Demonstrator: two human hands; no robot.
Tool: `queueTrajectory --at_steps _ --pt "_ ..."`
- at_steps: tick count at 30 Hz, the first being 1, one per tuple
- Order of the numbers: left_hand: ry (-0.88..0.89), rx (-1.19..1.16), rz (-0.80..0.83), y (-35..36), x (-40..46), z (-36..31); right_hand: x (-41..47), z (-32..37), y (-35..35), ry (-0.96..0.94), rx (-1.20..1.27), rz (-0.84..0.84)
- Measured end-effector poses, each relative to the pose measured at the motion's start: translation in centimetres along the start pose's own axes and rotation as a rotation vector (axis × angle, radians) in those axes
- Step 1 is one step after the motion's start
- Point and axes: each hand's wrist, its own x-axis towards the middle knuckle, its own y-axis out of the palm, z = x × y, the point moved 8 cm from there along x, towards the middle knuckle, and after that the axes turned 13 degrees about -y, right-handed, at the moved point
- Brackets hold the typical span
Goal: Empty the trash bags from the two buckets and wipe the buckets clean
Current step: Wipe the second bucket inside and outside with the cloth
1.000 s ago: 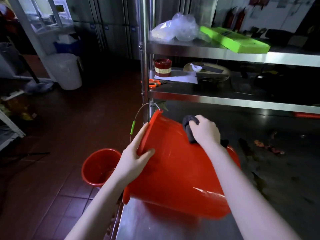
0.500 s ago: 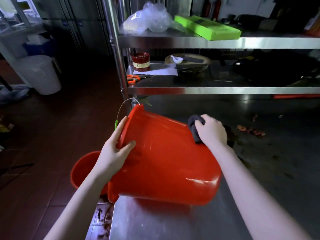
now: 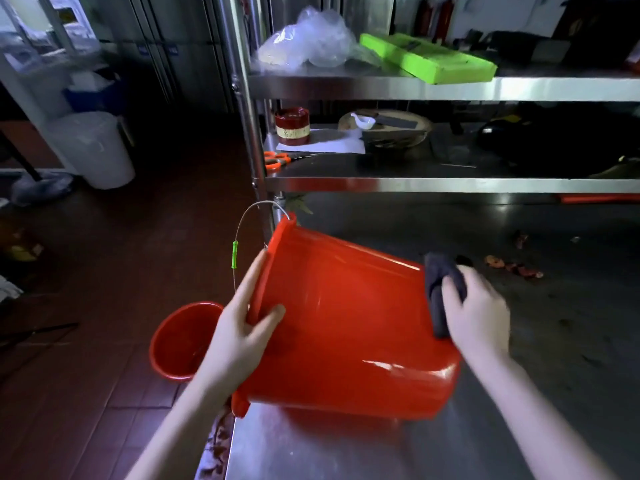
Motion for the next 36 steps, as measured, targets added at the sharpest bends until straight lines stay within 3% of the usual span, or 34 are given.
queueTrajectory --at_steps 3,6,8,11,15,17,19,21,23,26,29,31,34,36 --pt "0.006 -0.014 -0.021 0.2 -2.2 1.5 5.4 -0.5 3.2 0.246 -0.145 0.366" --pt "-0.012 -0.024 -0.020 0.2 -3.8 2.6 7.9 5.3 7.0 0.129 -0.071 0.537" --pt "-0.019 0.010 -0.024 0.0 -4.1 3.1 7.9 10.9 8.3 -0.027 0.017 0.503" --pt "-0.051 0.065 0.008 -0.1 -4.1 2.8 5.3 17.7 7.3 -0.284 0.100 0.288" --pt "0.002 0.021 0.059 -1.0 -3.6 -0.9 0.4 19.7 4.4 -0.490 0.135 0.023" --pt "-0.010 -0.053 0.058 -1.4 -1.5 -3.5 -1.7 19.9 3.4 -0.547 0.144 -0.033" --pt "-0.133 -0.115 0.029 -1.2 1.8 -4.5 -4.3 20.4 2.7 -0.615 0.175 -0.044" --pt "-0.266 -0.015 -0.048 -0.6 4.2 -4.5 -6.9 20.9 2.0 -0.691 0.198 -0.037" --pt "-0.269 0.100 -0.141 0.0 4.6 -4.4 -8.3 20.7 1.5 -0.723 0.215 -0.053" --pt "-0.133 0.097 -0.225 0.1 2.6 -4.7 -7.6 20.2 1.3 -0.685 0.208 -0.068" --pt "0.041 0.059 -0.210 0.1 0.3 -3.6 -3.2 19.4 1.8 -0.550 0.144 -0.058" --pt "0.129 0.042 -0.163 0.3 -1.2 -2.7 1.6 18.5 3.2 -0.386 0.103 0.057" --pt "0.126 0.011 -0.162 0.1 -2.0 -1.6 7.6 16.3 7.4 -0.101 0.147 0.352" --pt "0.074 -0.010 -0.168 0.2 -1.6 -1.3 8.6 15.5 8.4 -0.041 0.141 0.392"
